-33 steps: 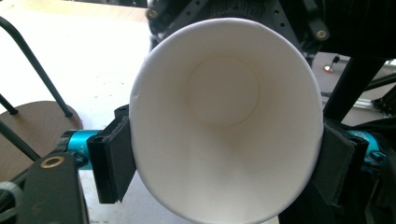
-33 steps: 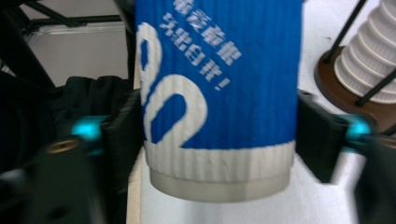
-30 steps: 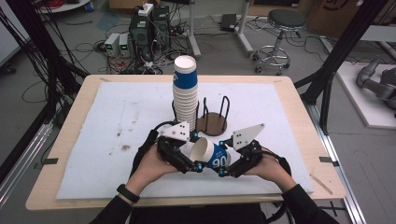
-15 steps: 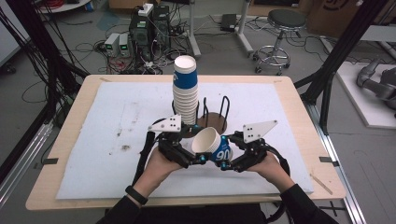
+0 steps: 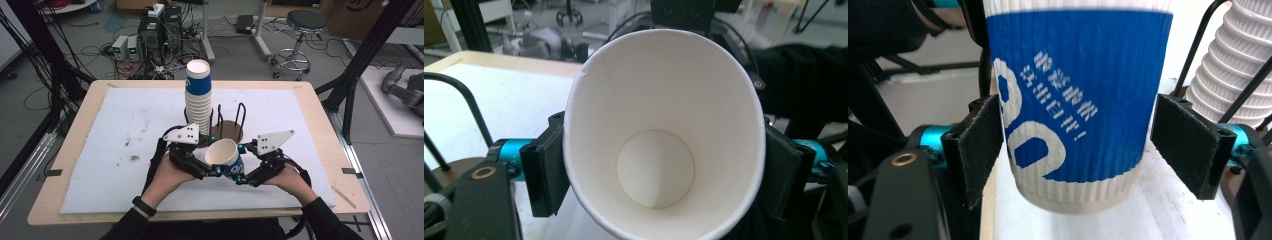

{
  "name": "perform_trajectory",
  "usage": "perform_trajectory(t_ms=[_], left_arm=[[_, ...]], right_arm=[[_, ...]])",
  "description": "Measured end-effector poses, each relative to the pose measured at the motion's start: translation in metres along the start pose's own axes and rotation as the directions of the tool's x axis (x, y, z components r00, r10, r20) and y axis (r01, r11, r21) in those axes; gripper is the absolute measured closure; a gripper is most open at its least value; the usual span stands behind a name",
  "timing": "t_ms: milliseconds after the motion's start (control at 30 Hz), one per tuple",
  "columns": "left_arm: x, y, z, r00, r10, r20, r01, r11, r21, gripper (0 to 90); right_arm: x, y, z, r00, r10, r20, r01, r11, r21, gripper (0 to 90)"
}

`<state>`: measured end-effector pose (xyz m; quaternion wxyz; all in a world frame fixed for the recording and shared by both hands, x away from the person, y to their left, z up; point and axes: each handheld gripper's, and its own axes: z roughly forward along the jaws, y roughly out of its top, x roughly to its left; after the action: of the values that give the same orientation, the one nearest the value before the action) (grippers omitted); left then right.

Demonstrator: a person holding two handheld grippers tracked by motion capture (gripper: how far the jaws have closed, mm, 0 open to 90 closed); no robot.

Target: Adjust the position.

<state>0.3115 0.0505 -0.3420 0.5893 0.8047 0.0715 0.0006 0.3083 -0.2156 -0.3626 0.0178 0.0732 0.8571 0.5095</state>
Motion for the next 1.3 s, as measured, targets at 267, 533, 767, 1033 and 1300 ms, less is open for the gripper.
perform_trajectory(t_ms=[267,533,767,1033,1300], left_arm=[[-0.003,0.008,0.002,0.9995,0.029,-0.010,-0.029,0.9993,0.025,21.8],[-0.003,0.003,0.005,0.9989,-0.046,0.006,0.047,0.9878,-0.149,16.4],[-0.002,0.002,0.008,0.9982,-0.058,0.017,0.060,0.9739,-0.219,17.3],[-0.001,0.003,0.010,0.9979,-0.062,0.020,0.065,0.9713,-0.229,21.3],[-0.003,0.004,0.012,0.9998,-0.018,0.002,0.018,0.9795,-0.200,23.6]], right_arm=[[0.001,-0.003,0.011,0.9997,-0.020,-0.013,0.021,0.999,0.035,30.2],[0.000,-0.005,0.009,0.9988,0.023,-0.043,-0.027,0.995,-0.094,30.2],[-0.001,-0.006,0.008,0.9973,0.046,-0.058,-0.055,0.985,-0.163,30.1],[-0.002,-0.009,0.010,0.9964,0.057,-0.063,-0.068,0.980,-0.189,30.2],[0.001,-0.009,0.014,0.9969,0.064,-0.047,-0.071,0.980,-0.186,26.6]])
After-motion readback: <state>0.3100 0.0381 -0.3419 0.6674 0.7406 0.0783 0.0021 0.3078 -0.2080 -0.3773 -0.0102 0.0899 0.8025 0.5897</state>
